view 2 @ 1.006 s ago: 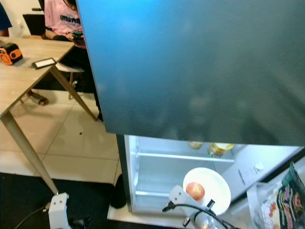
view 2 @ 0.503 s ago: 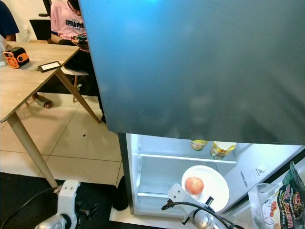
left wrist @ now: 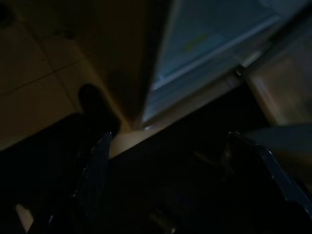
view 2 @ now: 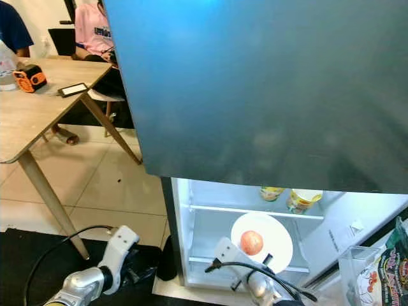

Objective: Restocking fridge

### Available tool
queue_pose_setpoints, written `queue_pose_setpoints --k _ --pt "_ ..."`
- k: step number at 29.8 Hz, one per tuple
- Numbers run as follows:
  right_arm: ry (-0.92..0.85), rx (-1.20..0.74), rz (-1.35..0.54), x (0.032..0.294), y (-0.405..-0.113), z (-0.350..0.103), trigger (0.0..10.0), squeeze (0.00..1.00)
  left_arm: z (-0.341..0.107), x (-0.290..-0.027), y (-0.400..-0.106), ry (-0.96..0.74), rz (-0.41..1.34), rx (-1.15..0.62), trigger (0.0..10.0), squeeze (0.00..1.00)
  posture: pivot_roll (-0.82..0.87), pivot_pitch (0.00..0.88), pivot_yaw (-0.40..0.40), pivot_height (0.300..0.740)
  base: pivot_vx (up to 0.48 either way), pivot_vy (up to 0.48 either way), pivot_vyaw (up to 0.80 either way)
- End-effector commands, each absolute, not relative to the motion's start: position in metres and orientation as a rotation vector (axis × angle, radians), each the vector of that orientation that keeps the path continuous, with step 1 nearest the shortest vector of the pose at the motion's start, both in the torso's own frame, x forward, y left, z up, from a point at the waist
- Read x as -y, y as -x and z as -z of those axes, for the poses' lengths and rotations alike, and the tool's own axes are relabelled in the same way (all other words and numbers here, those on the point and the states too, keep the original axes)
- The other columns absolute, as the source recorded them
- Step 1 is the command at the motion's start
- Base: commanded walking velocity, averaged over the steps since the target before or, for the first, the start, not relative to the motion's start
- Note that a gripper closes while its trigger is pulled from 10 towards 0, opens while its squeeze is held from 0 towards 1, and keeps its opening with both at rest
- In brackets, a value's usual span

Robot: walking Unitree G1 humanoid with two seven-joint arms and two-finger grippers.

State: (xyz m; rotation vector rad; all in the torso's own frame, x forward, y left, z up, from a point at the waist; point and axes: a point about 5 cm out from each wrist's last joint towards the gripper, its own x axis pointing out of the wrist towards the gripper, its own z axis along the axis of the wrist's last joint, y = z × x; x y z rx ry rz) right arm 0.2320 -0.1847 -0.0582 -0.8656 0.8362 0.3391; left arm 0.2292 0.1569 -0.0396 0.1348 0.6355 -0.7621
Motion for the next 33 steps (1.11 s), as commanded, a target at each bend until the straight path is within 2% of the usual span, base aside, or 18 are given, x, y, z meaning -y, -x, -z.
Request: queue_pose_setpoints --k 1,5,22,33 --pt "0.874 -0.792 -0.342 0.182 -0.240 0.052 10.0 0.00 0.037 -0.150 -0.231 -0.167 0.811 -0.614 10.0 0.00 0.00 0.018 0.048 0.695 0.000 0.000 0.00" --pt "0.871 -0.770 -0.334 0.179 -0.247 0.048 10.0 0.00 0.031 -0.139 -0.237 -0.216 0.876 -0.571 10.0 0.00 0.00 0.021 0.056 0.675 0.000 0.000 0.00" --pt "0.898 -0.746 -0.344 0.177 -0.259 0.040 10.0 0.00 0.024 -0.125 -0.243 -0.243 0.908 -0.486 10.0 0.00 0.01 0.027 0.052 0.600 0.000 0.000 0.00" --pt "0.926 -0.745 -0.372 0.176 -0.261 0.039 10.0 0.00 0.020 -0.119 -0.246 -0.245 0.914 -0.453 10.0 0.00 0.00 0.021 0.050 0.570 0.000 0.000 0.00"
